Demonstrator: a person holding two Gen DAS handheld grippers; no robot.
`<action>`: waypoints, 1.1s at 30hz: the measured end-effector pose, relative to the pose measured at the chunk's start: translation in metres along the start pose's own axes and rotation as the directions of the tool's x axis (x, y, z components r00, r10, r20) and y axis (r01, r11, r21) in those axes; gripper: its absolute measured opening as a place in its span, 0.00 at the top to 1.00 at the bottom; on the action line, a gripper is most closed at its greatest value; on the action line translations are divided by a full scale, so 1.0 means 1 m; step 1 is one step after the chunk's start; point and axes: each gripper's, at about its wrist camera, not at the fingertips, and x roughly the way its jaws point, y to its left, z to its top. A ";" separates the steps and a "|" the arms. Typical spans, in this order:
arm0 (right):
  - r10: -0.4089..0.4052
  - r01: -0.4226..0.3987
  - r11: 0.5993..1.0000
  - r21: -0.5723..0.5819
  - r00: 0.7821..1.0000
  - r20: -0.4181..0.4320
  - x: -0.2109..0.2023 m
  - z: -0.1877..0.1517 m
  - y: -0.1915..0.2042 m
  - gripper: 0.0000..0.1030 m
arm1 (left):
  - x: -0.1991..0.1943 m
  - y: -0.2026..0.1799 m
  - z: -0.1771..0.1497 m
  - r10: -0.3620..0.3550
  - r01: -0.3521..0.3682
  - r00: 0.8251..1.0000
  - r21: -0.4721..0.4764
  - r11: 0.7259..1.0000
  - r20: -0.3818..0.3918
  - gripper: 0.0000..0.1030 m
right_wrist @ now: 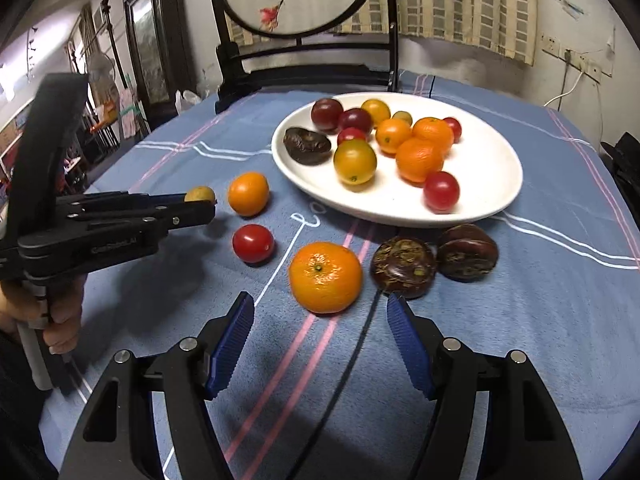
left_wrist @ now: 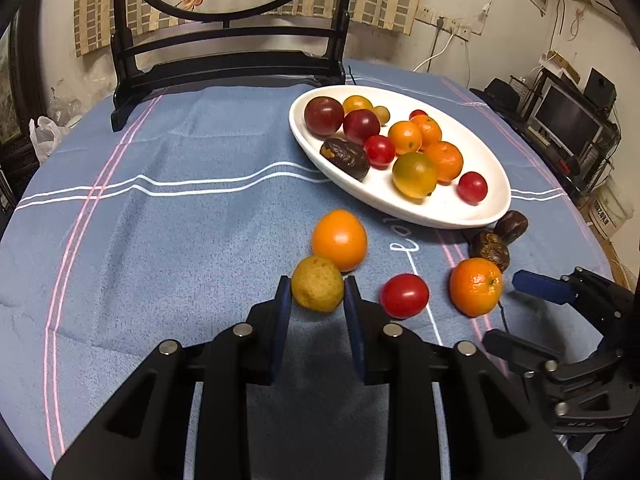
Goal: Organize fruits
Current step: 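Grasp a small yellow-green fruit with the left gripper while the right gripper grasps a mandarin, then carry both fruits over the white plate and open both grippers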
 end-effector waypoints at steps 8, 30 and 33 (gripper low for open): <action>-0.061 0.061 0.998 -0.005 0.996 -0.063 0.023 0.008 0.007 0.42 | -0.001 -0.001 -0.002 0.007 -0.007 1.000 0.008 1.000 -0.003 0.75; -0.080 0.068 0.986 0.153 0.994 0.075 -0.035 0.012 -0.043 0.58 | -0.010 -0.008 0.004 -0.008 0.008 1.000 -0.002 1.000 0.020 0.75; -0.092 0.076 0.985 0.153 0.990 0.103 -0.041 0.023 -0.051 0.58 | -0.017 -0.017 0.017 -0.039 0.038 0.999 0.012 0.999 0.026 0.75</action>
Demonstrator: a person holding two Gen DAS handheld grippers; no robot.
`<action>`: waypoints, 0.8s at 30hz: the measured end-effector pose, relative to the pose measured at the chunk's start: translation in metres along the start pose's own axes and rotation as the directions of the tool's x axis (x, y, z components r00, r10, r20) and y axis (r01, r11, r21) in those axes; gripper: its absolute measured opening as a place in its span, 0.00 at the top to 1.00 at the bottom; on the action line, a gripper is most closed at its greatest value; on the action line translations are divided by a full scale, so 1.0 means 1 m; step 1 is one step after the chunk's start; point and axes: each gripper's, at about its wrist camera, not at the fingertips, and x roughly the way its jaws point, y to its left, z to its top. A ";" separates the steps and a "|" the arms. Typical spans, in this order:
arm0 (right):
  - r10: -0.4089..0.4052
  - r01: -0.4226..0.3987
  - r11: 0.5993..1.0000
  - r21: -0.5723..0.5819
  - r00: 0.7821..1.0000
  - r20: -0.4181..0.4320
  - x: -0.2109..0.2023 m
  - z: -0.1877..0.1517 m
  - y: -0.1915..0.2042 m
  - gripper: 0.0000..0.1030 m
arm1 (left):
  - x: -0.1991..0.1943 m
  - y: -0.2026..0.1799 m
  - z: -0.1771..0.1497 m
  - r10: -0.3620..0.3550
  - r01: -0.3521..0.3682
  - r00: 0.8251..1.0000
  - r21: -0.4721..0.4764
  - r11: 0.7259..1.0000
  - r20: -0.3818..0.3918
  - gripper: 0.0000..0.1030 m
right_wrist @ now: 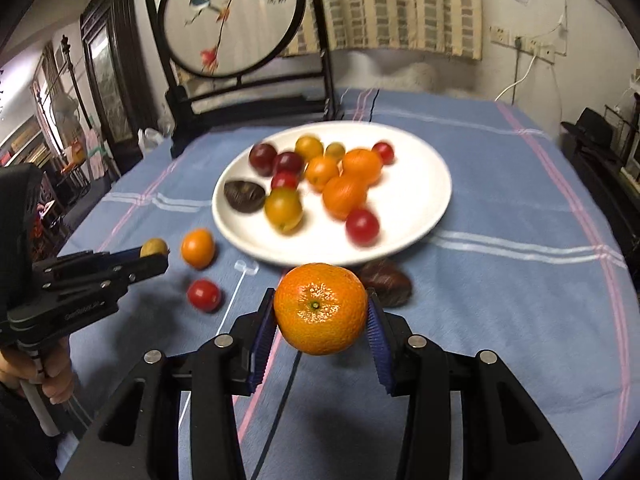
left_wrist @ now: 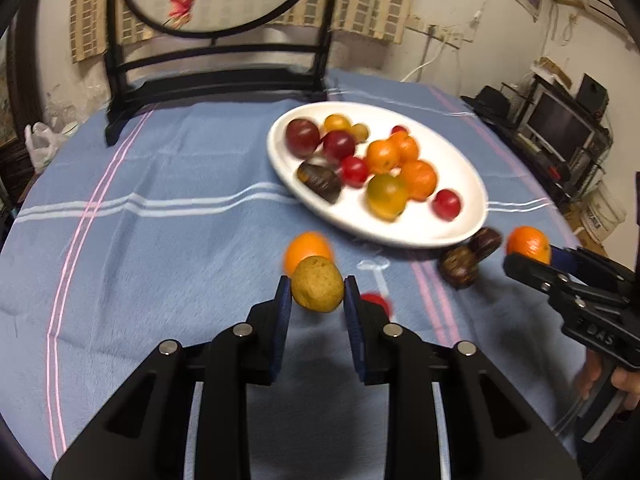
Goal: Organize fruits
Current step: 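Carry both fruits over the white plate and open both grippers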
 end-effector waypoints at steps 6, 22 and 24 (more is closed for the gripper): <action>-0.016 0.017 1.000 -0.007 0.999 0.045 0.007 0.027 -0.004 0.58 | 0.005 -0.021 0.043 -0.010 0.010 1.000 0.021 1.000 0.024 0.75; -0.048 0.049 0.998 0.038 0.998 -0.030 0.072 0.063 -0.029 0.51 | 0.079 -0.042 0.098 0.027 -0.029 0.999 -0.036 0.999 -0.038 0.58; -0.048 0.049 0.998 0.046 0.999 -0.026 0.071 0.060 -0.031 0.44 | 0.078 -0.045 0.097 0.040 -0.040 0.999 -0.031 0.999 -0.015 0.44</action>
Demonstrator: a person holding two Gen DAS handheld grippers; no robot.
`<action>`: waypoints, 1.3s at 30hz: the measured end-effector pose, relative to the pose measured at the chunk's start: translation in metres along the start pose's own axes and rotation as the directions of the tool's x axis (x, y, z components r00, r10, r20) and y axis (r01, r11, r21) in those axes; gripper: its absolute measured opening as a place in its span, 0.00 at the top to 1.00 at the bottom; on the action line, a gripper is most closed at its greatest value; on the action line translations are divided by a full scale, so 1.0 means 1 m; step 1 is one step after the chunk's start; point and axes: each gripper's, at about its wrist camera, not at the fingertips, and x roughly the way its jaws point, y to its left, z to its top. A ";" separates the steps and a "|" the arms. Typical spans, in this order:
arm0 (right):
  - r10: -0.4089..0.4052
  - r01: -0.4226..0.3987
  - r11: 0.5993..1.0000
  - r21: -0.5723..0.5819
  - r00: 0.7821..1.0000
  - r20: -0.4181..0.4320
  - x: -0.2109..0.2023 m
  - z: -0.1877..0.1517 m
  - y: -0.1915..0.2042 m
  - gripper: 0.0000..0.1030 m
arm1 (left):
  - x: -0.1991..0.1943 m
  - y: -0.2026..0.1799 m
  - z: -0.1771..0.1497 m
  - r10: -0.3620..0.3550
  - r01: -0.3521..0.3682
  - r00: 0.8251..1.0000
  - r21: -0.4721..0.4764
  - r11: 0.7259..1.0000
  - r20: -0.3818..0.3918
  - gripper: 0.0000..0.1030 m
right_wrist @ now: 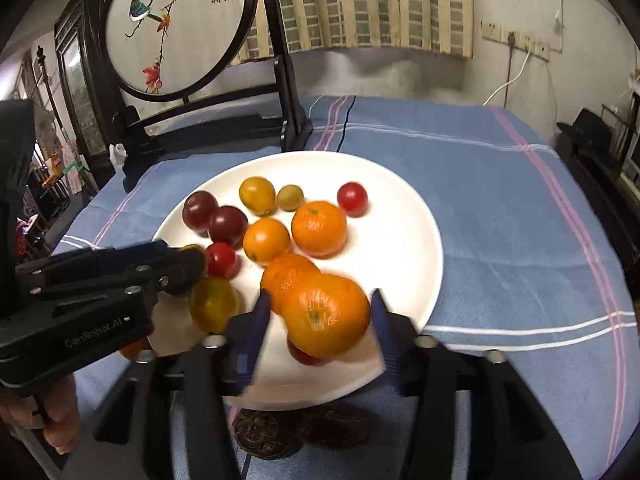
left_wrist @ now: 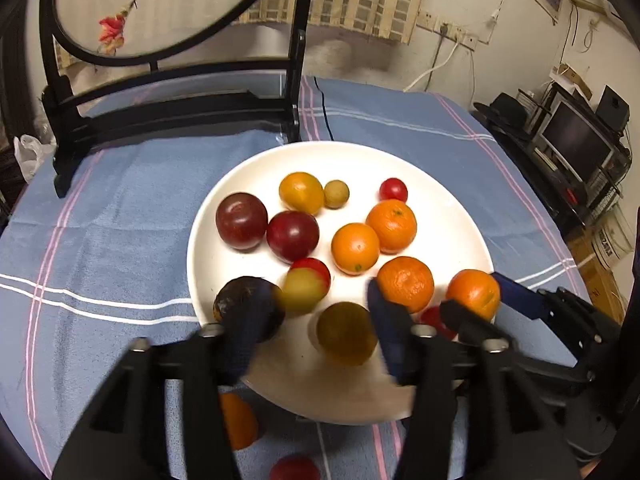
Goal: Organize fruits
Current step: 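Carry both fruits over the white plate and open both grippers, then grasp a red cherry tomato with the left gripper and lift it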
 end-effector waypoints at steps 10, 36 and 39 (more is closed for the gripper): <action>0.064 -0.066 0.994 0.091 0.998 0.027 -0.031 -0.021 -0.022 0.36 | -0.036 0.011 -0.021 0.004 -0.004 0.999 -0.015 1.000 0.039 0.26; 0.045 -0.045 0.998 0.050 0.999 0.000 -0.050 -0.077 -0.009 0.27 | -0.052 0.020 -0.121 -0.004 0.004 1.000 0.017 1.000 -0.031 0.24; 0.041 -0.041 0.998 0.043 0.999 -0.008 -0.049 -0.078 -0.008 0.26 | -0.049 0.020 -0.121 0.008 -0.007 0.999 0.030 1.000 -0.039 0.24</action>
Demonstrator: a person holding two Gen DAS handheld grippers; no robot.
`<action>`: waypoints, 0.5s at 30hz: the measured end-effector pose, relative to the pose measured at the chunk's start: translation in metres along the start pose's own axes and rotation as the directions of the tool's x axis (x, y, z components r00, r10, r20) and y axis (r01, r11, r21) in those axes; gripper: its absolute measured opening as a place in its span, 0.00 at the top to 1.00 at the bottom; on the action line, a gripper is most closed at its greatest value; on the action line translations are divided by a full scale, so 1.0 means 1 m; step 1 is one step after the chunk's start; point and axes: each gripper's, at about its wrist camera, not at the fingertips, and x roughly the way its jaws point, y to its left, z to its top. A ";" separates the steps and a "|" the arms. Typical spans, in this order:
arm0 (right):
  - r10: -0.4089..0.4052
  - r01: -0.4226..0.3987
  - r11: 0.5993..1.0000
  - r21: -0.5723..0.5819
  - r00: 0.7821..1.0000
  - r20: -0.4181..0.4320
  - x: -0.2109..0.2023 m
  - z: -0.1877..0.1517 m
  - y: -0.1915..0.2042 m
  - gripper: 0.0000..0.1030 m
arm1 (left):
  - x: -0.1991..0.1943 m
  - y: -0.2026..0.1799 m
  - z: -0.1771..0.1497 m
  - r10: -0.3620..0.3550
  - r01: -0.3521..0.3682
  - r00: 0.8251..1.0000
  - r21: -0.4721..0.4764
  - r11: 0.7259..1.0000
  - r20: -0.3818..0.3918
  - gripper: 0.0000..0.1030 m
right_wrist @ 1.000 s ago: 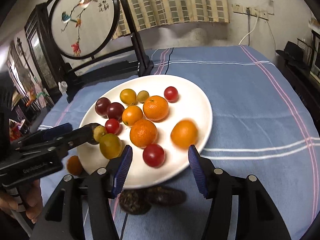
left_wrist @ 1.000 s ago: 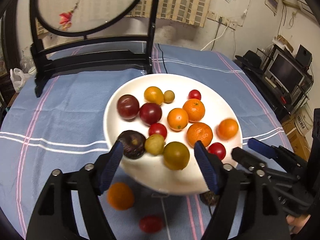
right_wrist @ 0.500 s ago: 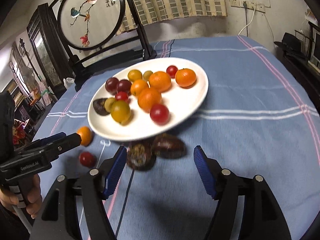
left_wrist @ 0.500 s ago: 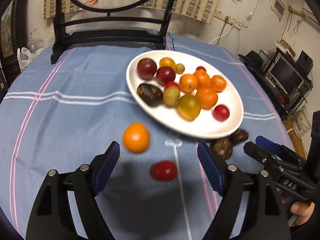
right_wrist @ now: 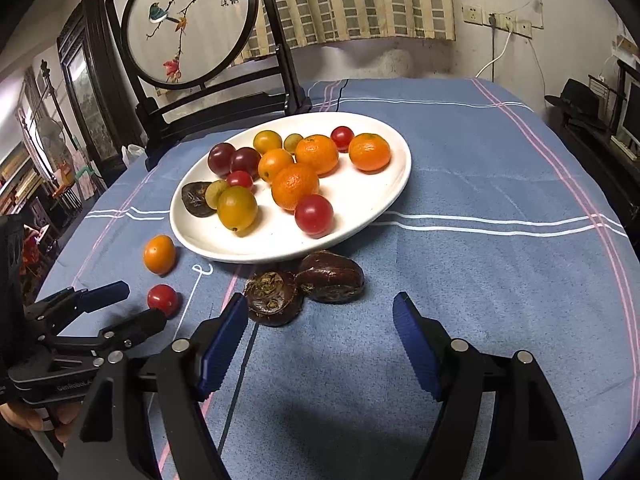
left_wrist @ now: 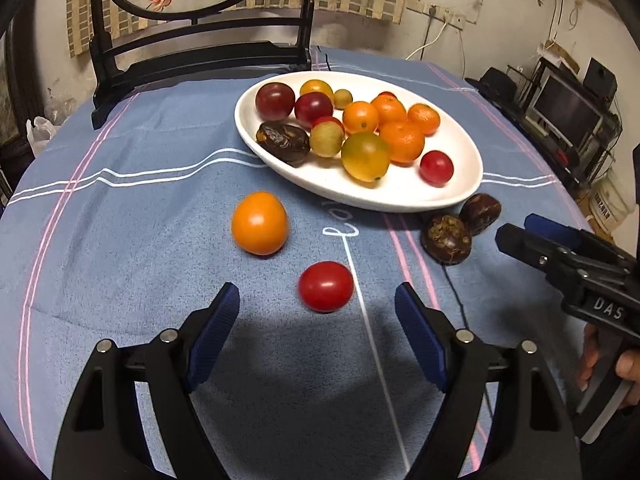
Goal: Organize fruits
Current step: 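Grasp a red cherry tomato with the left gripper and lift it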
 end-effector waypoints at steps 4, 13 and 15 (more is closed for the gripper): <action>0.000 0.000 1.000 0.001 1.000 -0.017 0.003 -0.001 0.001 0.23 | 0.002 -0.001 0.000 -0.021 0.021 1.000 0.007 1.000 -0.010 0.25; 0.003 -0.003 1.000 0.002 1.000 -0.014 0.002 -0.001 0.002 0.23 | 0.017 -0.010 -0.005 -0.005 0.007 0.999 0.058 0.998 -0.034 0.49; 0.003 -0.003 1.000 -0.001 1.000 -0.016 0.002 -0.002 0.003 0.23 | 0.020 -0.012 -0.004 0.011 -0.009 1.000 0.078 0.997 -0.019 0.53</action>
